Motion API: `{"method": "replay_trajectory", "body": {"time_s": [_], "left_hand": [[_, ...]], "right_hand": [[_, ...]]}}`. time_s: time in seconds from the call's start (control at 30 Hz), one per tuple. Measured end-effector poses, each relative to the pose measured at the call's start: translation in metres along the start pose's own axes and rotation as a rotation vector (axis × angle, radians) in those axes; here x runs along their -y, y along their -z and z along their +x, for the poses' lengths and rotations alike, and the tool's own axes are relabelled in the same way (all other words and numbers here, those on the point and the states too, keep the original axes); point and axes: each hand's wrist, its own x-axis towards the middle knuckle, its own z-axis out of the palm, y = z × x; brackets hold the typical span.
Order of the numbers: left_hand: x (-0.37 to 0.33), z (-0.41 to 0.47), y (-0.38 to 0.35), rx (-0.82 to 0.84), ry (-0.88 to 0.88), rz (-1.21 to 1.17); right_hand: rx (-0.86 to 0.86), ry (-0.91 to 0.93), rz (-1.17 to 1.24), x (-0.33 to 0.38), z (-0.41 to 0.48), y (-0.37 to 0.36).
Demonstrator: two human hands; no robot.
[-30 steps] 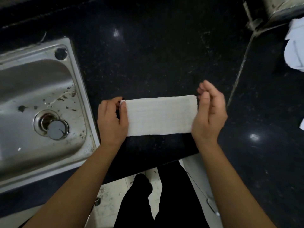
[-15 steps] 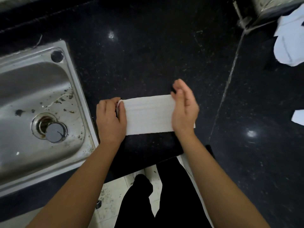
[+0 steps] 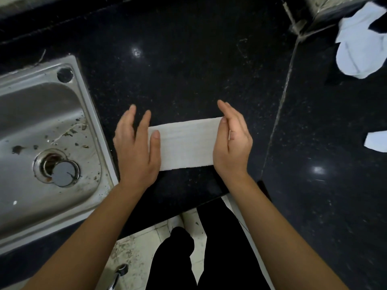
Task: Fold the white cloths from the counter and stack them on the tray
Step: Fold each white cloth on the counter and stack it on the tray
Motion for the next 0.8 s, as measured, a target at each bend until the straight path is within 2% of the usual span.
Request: {"method": "replay_trajectory", "body": {"time_s": [0.07, 0.17, 0.4, 0.57, 0.7, 0.8], "left_hand": [[-0.002, -0.002, -0.004, 0.180, -0.098, 0.158], [0.002, -0.005, -0.014, 0.358, -0.127, 0.342], [0.003, -0.001, -0.016, 0.399, -0.126, 0.366], [-0.001, 0.000, -0.012, 0.462, -0.103, 0.327], [-0.017, 0.011, 0.004, 0.455, -0.017, 0.210], [-0.039, 0.038, 0.013, 0.464, -0.131, 0.102]], "right_hand": [[0.009, 0.053, -0.163, -0.001, -0.001, 0.006], [0.072, -0.057, -0.339, -0.007, -0.006, 0.022], [0.278, -0.415, -0.596, -0.007, -0.026, 0.060], [0.297, -0.474, -0.583, -0.005, -0.026, 0.064], [0.341, -0.591, -0.408, -0.005, -0.014, 0.074], [0.337, -0.654, -0.225, -0.014, -0.007, 0.084]]}}
